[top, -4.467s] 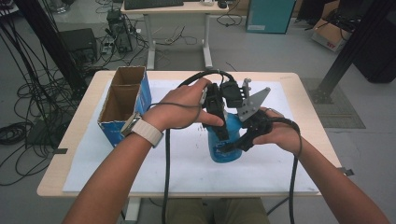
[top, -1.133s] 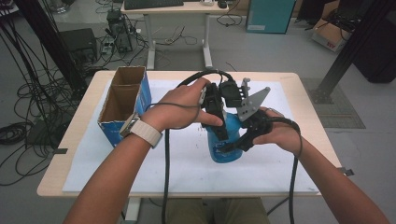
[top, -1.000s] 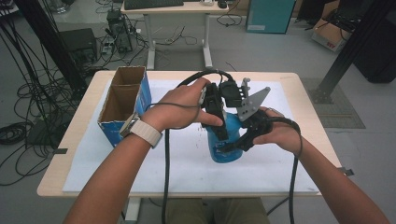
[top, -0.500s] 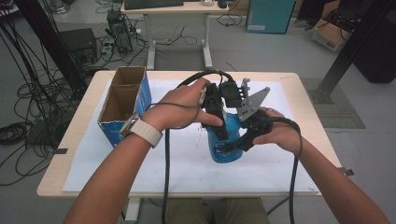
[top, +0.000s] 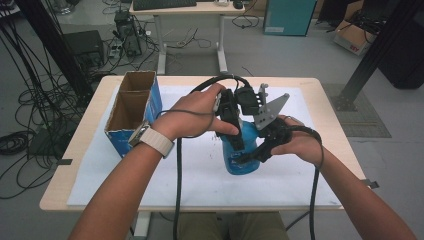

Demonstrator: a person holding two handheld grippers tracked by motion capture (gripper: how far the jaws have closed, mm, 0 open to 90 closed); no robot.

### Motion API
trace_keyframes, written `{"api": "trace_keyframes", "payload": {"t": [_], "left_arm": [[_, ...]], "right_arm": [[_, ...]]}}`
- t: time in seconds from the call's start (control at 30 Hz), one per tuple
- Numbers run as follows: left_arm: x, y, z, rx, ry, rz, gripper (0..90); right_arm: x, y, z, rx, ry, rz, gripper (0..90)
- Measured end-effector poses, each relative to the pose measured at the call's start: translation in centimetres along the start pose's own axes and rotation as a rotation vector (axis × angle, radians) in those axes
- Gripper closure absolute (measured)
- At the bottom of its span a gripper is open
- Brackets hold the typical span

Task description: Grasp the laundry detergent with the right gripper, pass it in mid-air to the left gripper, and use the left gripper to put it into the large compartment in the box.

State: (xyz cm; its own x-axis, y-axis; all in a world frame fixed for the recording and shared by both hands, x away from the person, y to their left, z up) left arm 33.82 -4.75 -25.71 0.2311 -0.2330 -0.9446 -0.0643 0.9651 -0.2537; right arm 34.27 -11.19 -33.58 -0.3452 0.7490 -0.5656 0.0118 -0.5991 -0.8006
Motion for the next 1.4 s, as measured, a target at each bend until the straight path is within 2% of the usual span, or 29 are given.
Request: {"api": "trace_keyframes", "payload": {"t": [0.7, 0.77, 0.8, 0.97, 1.1, 1.17, 1.2, 1.27, 1.3, 1.4], "left_arm": [[0.4, -0.3, -0.3, -0.001, 0.01, 0.001, 37.2], [0.3, -0.4, -0.2, 0.008, 0.003, 0.0, 37.3], [0.3, -0.5, -0.2, 0.0, 0.002, -0.004, 37.3], [0.3, -0.5, -0.2, -0.001, 0.018, 0.014, 37.4], [0.5, -0.5, -0.2, -0.003, 0.014, 0.018, 37.5], [0.6, -0.4, -0.2, -0.011, 0.015, 0.031, 37.4], [0.6, -0.3, -0.1, -0.012, 0.005, 0.031, 37.4], [0.6, 0.0, 0.3, -0.027, -0.008, 0.046, 37.4], [0.6, 0.3, 0.4, -0.029, -0.005, 0.07, 37.3], [0.7, 0.9, 0.8, -0.048, -0.015, 0.084, 37.3]], "right_arm": [[0.0, 0.6, 0.3, 0.016, -0.01, -0.019, 43.0], [-0.1, 0.6, 0.3, 0.012, -0.01, -0.021, 43.0], [-0.1, 0.6, 0.4, 0.012, -0.009, -0.023, 43.0], [-0.1, 0.5, 0.4, 0.019, -0.015, -0.046, 42.8], [0.2, 0.8, 0.4, 0.027, -0.014, -0.066, 42.0], [0.2, 1.2, 0.3, 0.05, -0.017, -0.068, 35.4], [0.3, 1.7, 0.3, 0.073, -0.011, -0.054, 27.5], [0.2, 2.5, 0.3, 0.122, -0.021, -0.047, 18.5], [0.0, 2.9, 0.2, 0.145, -0.021, -0.06, 14.2], [-1.2, 4.1, 0.1, 0.203, 0.023, -0.068, 9.4]]}}
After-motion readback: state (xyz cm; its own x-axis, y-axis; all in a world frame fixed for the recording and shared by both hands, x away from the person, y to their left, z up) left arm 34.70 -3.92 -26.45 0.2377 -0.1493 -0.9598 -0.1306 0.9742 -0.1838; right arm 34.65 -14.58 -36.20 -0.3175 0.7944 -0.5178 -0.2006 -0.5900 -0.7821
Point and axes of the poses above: each handheld gripper's, and its own axes: x roughly forward along the jaws, y roughly out of its underside, z roughly to its left, the point moved 7 cm from there along x, roughly forward along the jaws, and after that the axes turned 14 degrees about -y, right-handed, at the moved point
